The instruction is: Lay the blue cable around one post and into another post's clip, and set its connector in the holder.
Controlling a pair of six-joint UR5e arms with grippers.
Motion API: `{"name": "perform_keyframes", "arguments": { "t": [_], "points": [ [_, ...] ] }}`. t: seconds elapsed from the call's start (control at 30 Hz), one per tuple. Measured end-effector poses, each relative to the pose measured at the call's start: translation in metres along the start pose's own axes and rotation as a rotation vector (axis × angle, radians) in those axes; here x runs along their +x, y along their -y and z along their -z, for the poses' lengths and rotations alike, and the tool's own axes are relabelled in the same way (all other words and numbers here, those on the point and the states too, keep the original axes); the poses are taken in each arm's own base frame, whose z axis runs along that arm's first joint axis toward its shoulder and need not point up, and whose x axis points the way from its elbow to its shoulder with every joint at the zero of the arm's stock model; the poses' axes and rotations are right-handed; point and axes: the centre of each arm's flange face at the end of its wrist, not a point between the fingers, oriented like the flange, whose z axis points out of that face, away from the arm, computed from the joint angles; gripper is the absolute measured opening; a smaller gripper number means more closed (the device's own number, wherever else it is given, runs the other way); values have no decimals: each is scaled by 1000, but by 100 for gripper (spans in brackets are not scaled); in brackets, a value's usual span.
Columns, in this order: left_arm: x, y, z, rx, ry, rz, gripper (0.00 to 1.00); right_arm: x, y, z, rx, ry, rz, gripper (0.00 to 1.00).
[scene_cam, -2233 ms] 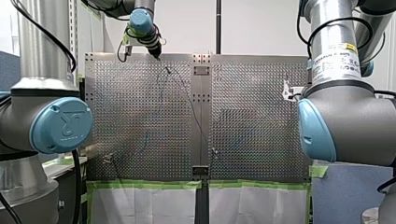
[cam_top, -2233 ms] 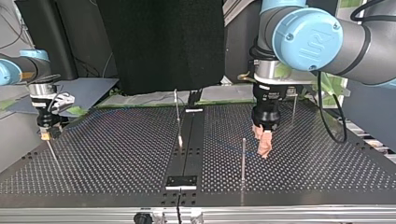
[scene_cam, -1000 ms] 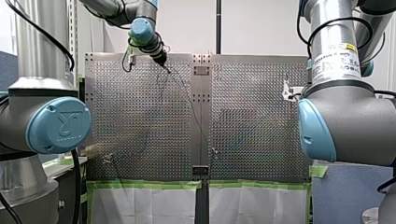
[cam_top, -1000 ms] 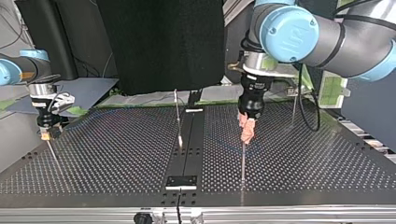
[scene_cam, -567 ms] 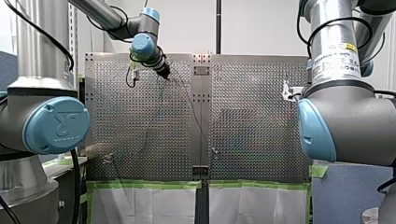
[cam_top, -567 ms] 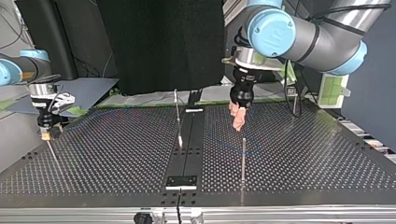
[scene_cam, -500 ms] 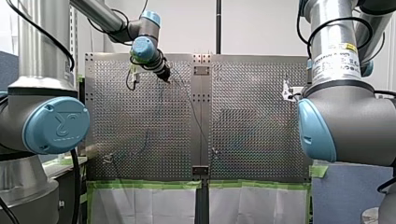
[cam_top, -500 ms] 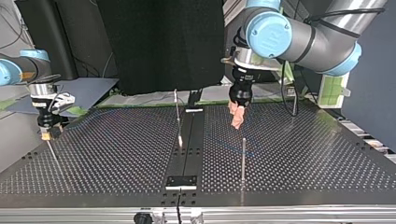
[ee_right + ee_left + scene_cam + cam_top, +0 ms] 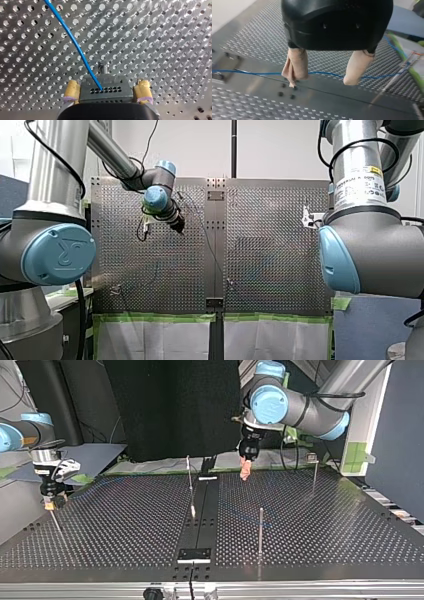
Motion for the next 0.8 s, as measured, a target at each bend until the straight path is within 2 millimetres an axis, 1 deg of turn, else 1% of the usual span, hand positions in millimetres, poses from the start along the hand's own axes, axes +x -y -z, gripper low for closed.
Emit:
{"name": "perform_keyframes", "arguments": {
  "t": [0.1, 0.2, 0.8],
  "points": [
    [17, -2, -3, -1, -17, -1, 100, -1, 0, 0, 0, 4, -1, 100],
    [29, -3, -2, -1, -23, -2, 100, -1, 0, 0, -1, 5, -2, 100],
    [86, -10, 16, 10, -26, 1, 100, -3, 0, 0, -1, 6, -2, 100]
  ]
}}
